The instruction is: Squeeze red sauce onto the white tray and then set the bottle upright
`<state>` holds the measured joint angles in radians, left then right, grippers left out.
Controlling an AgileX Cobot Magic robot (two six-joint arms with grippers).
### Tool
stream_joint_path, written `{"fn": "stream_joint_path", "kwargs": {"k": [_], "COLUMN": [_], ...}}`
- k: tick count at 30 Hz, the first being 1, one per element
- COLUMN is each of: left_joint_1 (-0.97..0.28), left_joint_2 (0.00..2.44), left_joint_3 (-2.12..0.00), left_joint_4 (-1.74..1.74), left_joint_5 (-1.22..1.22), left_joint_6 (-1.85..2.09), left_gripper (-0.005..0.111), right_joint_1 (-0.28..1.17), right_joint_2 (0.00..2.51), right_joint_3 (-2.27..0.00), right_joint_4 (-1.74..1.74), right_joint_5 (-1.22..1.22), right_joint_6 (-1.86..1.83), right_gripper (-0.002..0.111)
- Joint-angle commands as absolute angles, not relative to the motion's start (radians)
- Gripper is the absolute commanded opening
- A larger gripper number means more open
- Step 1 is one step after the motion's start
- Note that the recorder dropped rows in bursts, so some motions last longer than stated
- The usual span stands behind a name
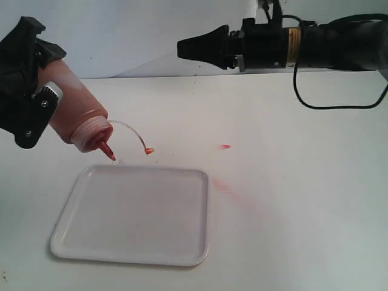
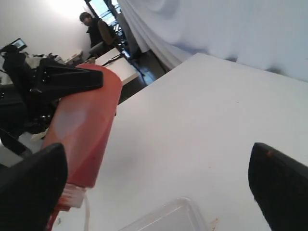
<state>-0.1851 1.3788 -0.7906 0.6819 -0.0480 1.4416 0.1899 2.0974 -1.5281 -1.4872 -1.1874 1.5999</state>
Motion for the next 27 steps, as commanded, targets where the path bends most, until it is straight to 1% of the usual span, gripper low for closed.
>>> {"fn": "stream_joint_path", "kwargs": {"k": [1, 5, 9, 13, 19, 27], "left_joint_1": [-0.190, -0.190, -0.217, -0.274, -0.367, -0.379], "left_joint_2": [1.366, 1.390, 1.400, 1.400, 1.384, 1.315], "left_joint_3": [-0.807, -0.824, -0.830, -0.832, -0.832, -0.832], "left_joint_4": [0.839, 0.861, 0.894, 0.900, 0.955, 0.960], "left_joint_5": [-0.025, -0.024, -0.018, -0.015, 0.050, 0.066], "left_joint_6": [1.440, 1.443, 1.443, 1.443, 1.445, 1.445], "left_gripper": [0.000, 0.000, 0.000, 0.000, 0.000, 0.000], "right_joint_1": [0.232, 0.261, 0.300, 0.337, 0.381, 0.408], "right_joint_2": [2.153, 2.160, 2.160, 2.160, 2.160, 2.160], "right_joint_3": [-1.581, -1.628, -1.653, -1.653, -1.653, -1.653], "right_joint_4": [-1.490, -1.601, -1.656, -1.675, -1.700, -1.744], "right_joint_5": [-1.221, -1.221, -1.221, -1.221, -1.221, -1.218], "right_joint_6": [1.607, 1.642, 1.672, 1.672, 1.672, 1.659], "right_gripper": [0.090, 0.090, 0.090, 0.090, 0.090, 0.090]}}
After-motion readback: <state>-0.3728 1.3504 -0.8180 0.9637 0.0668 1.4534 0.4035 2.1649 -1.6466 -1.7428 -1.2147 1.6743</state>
